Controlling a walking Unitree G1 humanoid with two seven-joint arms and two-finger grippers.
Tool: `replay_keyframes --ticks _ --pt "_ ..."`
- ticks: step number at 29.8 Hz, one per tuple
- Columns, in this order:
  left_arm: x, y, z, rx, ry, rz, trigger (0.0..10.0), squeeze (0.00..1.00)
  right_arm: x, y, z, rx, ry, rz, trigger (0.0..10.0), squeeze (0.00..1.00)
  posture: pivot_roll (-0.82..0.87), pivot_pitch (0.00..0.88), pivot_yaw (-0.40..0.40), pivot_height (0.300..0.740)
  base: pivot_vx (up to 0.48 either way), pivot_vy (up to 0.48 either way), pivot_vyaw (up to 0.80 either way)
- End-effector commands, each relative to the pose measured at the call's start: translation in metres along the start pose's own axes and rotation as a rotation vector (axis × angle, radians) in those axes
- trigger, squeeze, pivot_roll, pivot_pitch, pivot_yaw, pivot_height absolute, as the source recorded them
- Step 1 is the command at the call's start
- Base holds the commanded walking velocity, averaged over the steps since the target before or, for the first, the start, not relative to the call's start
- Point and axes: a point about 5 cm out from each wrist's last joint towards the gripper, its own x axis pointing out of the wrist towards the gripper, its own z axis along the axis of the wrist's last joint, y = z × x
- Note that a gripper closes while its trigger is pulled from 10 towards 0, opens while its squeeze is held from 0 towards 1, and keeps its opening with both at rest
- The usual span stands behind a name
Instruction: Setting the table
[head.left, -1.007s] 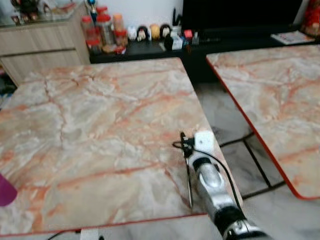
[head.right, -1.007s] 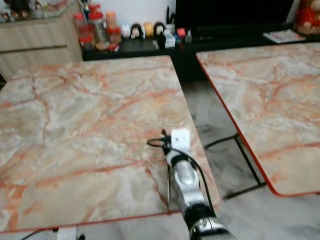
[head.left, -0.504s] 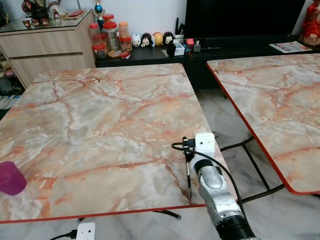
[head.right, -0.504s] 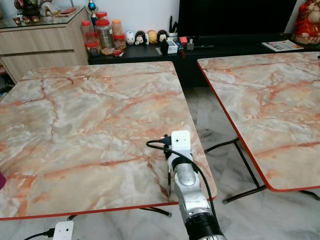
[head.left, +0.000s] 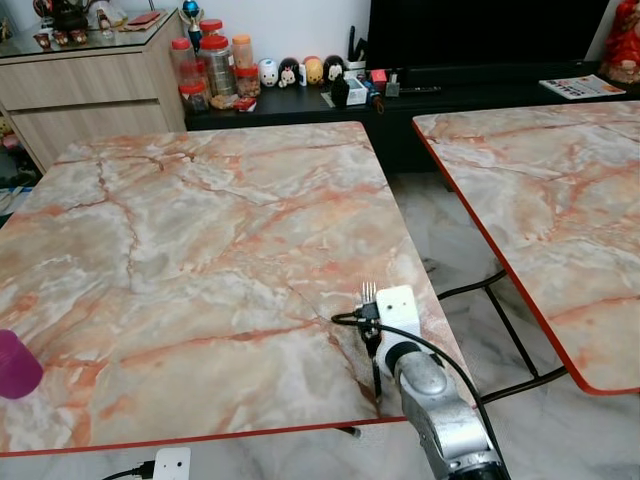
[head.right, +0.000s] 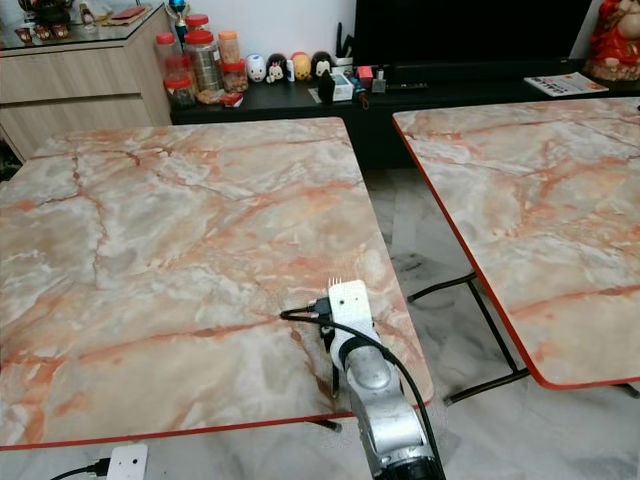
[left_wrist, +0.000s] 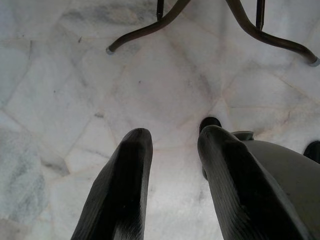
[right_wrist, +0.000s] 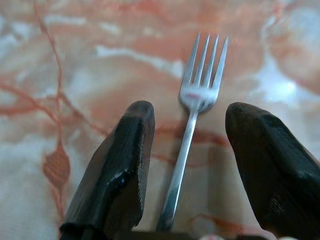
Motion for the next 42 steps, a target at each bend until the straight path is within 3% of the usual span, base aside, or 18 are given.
replay_keyframes --ticks 1,13,14,15,42 --pt "0.0 0.0 -0.003 -0.002 0.015 -0.001 10.0 0.0 -0.003 -0.001 0.004 -0.019 0.004 -0.004 10.0 0.0 0.01 0.024 0.019 0.74 0.0 0.0 0.0" --pt "-0.001 -0.001 -0.004 -0.002 0.026 -0.008 10.0 0.0 -0.004 -0.006 -0.005 0.024 0.086 -0.015 10.0 0.0 0.01 0.023 0.018 0.74 0.0 0.0 0.0" --pt "-0.001 -0.001 -0.004 -0.002 0.027 -0.01 10.0 0.0 -0.003 -0.006 -0.006 0.027 0.096 -0.012 8.7 0.0 0.01 0.022 0.018 0.74 0.0 0.0 0.0" --pt "-0.001 -0.002 -0.005 -0.001 0.03 -0.012 10.0 0.0 -0.003 -0.007 -0.006 0.026 0.095 -0.01 0.0 0.0 0.01 0.021 0.018 0.74 0.0 0.0 0.0" --pt "-0.001 -0.006 -0.007 0.028 0.051 -0.05 10.0 0.0 0.007 -0.009 0.005 0.01 0.05 0.019 0.0 0.0 0.0 0.0 0.014 0.74 0.0 0.0 0.0"
